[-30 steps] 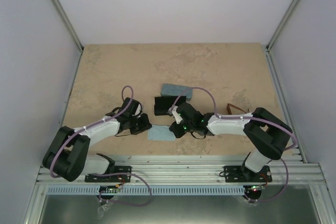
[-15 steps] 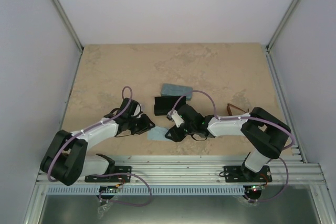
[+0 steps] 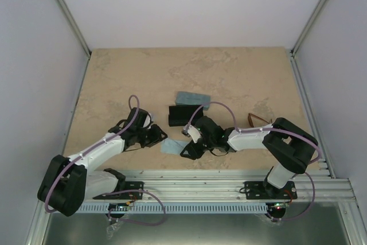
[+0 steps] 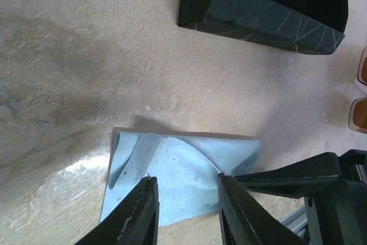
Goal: Organize the sunglasses
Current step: Fold the glasses cleaning cloth at the center of the board.
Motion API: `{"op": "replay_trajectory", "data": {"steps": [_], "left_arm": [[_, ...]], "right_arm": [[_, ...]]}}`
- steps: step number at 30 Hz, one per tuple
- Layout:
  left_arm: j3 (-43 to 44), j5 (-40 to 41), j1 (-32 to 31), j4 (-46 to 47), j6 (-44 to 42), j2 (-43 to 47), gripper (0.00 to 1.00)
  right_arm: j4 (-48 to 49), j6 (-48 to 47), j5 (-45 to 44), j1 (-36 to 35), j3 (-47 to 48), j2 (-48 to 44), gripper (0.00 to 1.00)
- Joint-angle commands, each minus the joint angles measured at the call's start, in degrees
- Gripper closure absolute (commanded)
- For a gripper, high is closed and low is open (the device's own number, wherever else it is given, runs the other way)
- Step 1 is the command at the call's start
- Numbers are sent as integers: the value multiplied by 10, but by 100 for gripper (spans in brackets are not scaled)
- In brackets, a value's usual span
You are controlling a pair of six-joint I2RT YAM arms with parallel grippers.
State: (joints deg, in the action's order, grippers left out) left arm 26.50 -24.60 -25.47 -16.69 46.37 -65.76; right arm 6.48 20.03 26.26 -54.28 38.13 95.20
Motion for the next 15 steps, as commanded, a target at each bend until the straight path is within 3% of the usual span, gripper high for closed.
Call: {"op": "replay_trajectory", "data": {"steps": [1,7,12,15], "left_arm": [[6,3,1,-3,7,7,69],[19,-30,1,33,6,-27,72],[24,-49,1,58,9,-47,74],[25,-55,1,68,12,-52,75]], "right_arm": [[-7,-17,27,-1,-16,-5,53],[-13,-26,36,-3,-21,-6,57],[-19,-26,27,-6,-12,-1,74],[-11,-26,28,-13,-12,-6,78]]}}
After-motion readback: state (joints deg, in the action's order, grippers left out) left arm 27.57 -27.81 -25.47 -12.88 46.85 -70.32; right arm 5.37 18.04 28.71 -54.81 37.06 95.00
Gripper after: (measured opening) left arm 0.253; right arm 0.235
